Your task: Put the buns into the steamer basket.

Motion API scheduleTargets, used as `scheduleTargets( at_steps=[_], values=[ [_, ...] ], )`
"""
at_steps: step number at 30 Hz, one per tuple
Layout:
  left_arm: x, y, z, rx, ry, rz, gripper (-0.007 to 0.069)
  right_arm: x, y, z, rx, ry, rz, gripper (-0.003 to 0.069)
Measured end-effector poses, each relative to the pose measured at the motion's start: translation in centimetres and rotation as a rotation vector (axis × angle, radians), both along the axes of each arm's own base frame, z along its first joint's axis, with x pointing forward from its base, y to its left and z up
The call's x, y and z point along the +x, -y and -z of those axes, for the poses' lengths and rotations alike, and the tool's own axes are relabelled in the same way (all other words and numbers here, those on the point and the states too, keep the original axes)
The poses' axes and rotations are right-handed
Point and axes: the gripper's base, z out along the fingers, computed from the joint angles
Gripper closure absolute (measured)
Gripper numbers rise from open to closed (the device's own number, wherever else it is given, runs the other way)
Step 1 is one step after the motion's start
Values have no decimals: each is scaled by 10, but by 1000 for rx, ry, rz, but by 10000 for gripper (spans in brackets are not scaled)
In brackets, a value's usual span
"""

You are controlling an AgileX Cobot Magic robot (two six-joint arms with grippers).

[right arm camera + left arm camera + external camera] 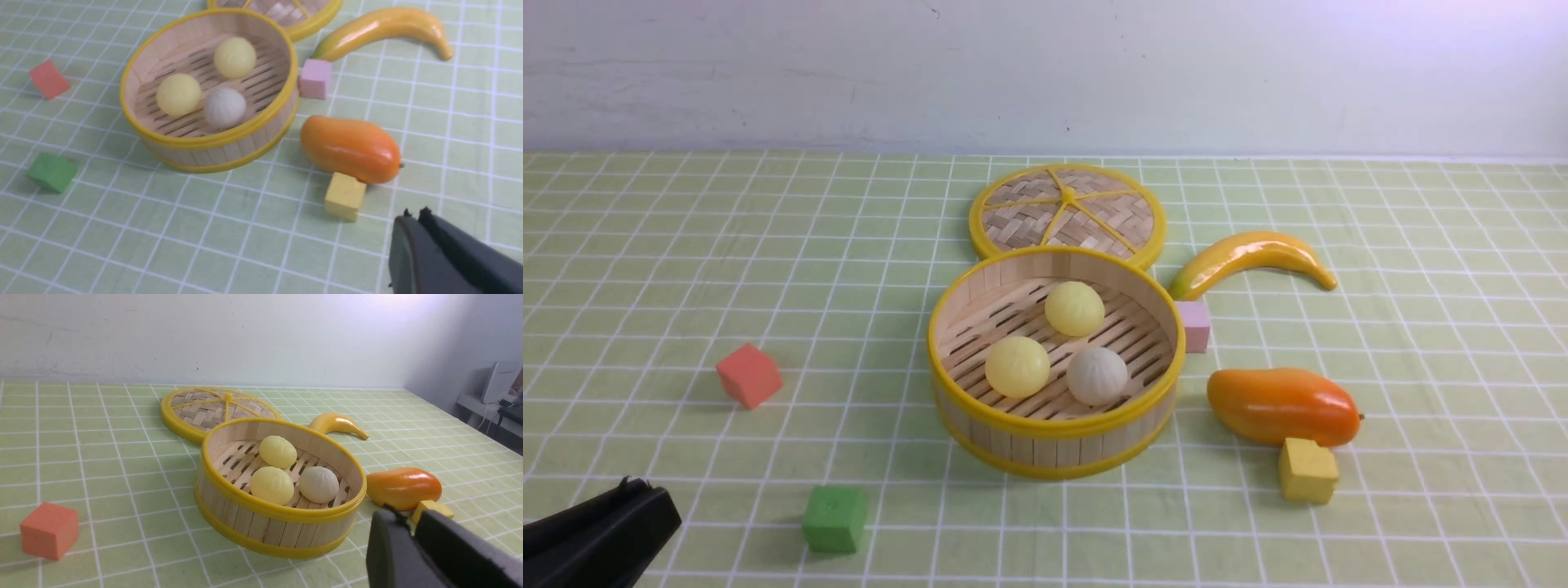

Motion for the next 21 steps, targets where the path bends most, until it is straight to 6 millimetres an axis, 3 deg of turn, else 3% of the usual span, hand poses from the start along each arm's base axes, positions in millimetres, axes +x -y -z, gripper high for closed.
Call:
scheduleTargets(
  at_steps=[8,14,17,18,21],
  values=[
    [0,0,0,0,-1,0,533,-39,24,22,-19,89,29,609],
    [0,0,0,0,-1,0,533,-45,29,43,-23,122,58,678],
    [0,0,0,0,-1,0,533,-46,36,65,12,193,189,679],
    [0,0,0,0,-1,0,533,-46,38,83,50,238,266,679],
    [0,0,0,0,-1,0,533,-49,43,112,55,309,353,679]
  ],
)
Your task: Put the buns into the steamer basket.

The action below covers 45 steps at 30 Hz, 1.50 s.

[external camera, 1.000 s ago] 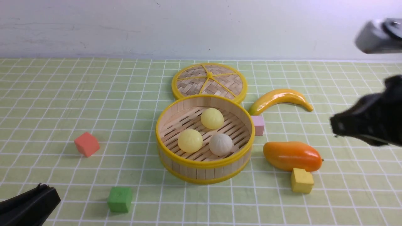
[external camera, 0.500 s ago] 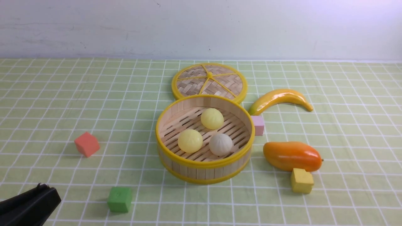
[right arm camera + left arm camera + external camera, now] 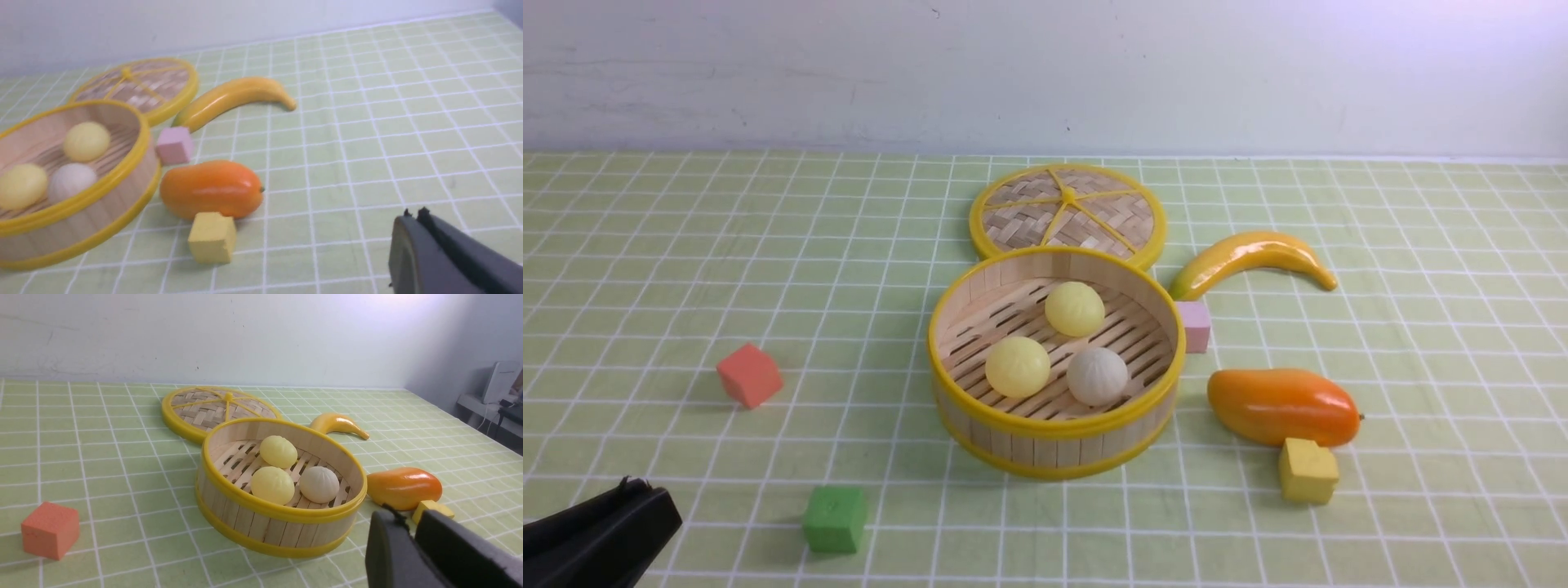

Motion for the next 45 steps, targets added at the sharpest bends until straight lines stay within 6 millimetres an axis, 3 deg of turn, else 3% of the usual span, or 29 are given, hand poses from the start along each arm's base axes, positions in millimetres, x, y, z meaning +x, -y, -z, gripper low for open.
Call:
scheduleTargets(
  at_steps=[5,9,38,45],
  values=[
    [0,0,0,0,0,0,533,0,2,48,-18,39,38,679],
    [0,0,0,0,0,0,525,-1,2,65,-36,-52,40,679],
    [0,0,-1,2,13,-4,499,-2,3,66,-60,-89,44,669],
    [3,-12,13,-34,93,-147,552,-2,3,66,-60,-88,44,662]
  ],
)
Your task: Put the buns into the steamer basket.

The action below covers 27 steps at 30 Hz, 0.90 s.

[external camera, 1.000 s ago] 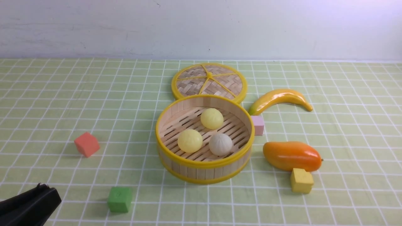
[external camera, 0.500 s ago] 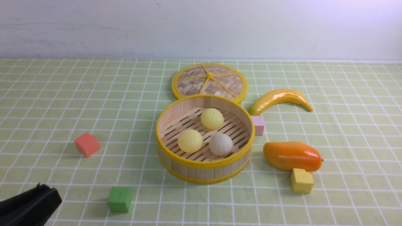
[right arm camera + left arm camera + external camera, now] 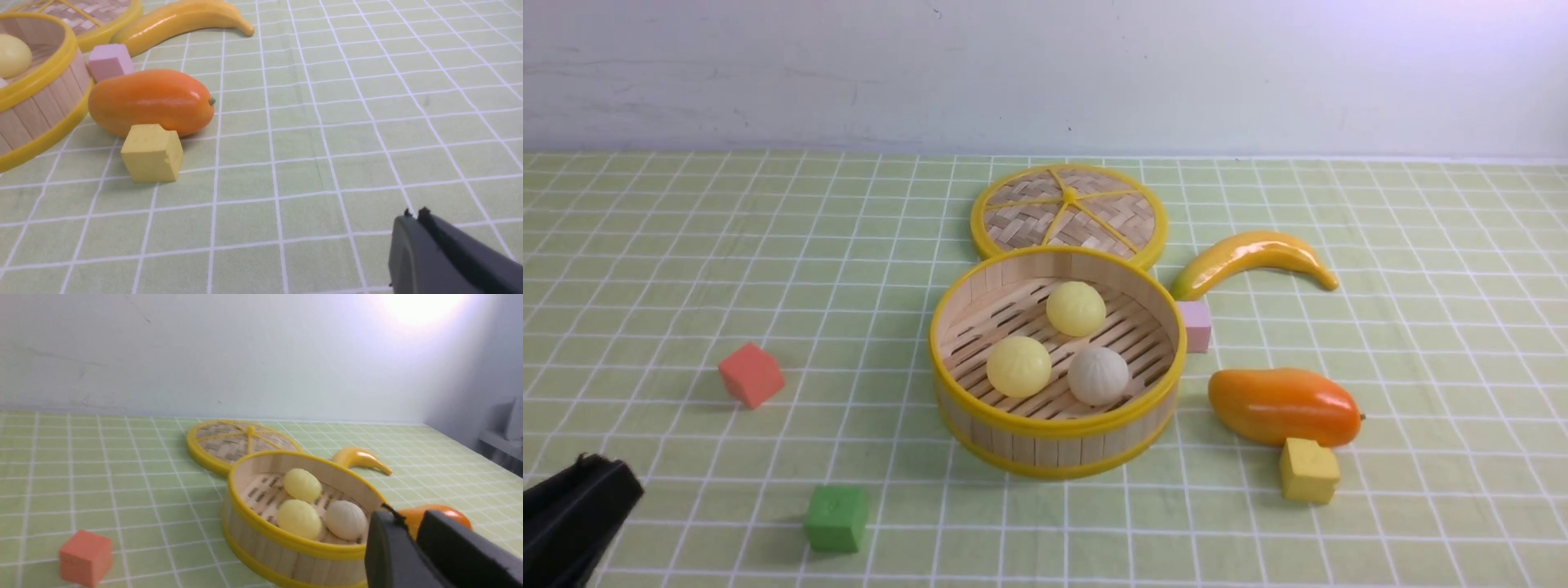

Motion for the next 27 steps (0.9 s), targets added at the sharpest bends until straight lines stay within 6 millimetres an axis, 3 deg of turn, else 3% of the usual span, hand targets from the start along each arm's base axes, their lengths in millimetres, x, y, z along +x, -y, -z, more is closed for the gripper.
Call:
scheduleTargets(
  at_steps=[3,4,12,19,27],
  values=[
    [-3,-9,14,6,-17,-105,601,0,0,0,0,0,0,660],
    [-8,-14,27,14,-53,-172,638,0,0,0,0,0,0,659],
    [-16,-17,72,-4,-334,-255,638,0,0,0,0,1,0,655],
    [-17,-15,77,-128,-413,-259,638,0,0,0,0,0,1,647],
    [-17,-15,77,-148,-419,-260,638,0,0,0,0,0,1,639]
  ],
)
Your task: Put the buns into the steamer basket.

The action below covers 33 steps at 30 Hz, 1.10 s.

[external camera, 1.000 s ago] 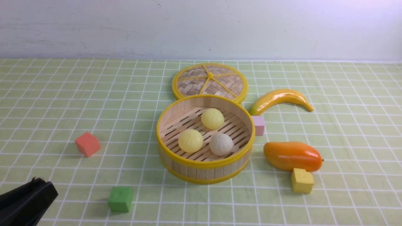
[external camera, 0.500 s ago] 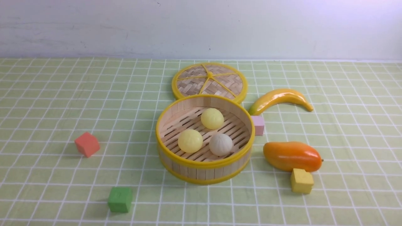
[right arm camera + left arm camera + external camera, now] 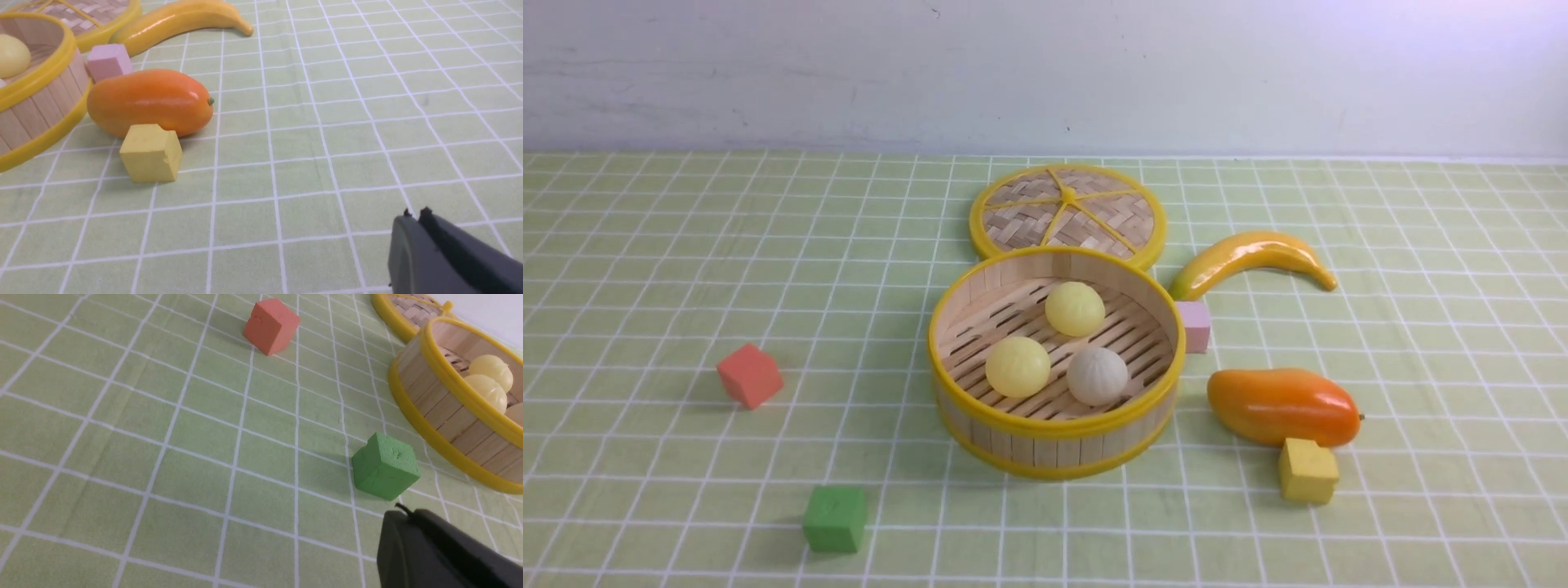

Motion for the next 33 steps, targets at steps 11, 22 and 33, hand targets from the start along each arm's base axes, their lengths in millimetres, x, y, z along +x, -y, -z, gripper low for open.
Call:
scheduleTargets(
  at_steps=[11,22,33],
  values=[
    [0,0,0,-3,0,-1,638,0,0,0,0,0,0,627],
    [0,0,0,-3,0,-1,638,0,0,0,0,0,0,616],
    [0,0,0,-4,0,-1,638,0,0,0,0,0,0,603]
  ],
)
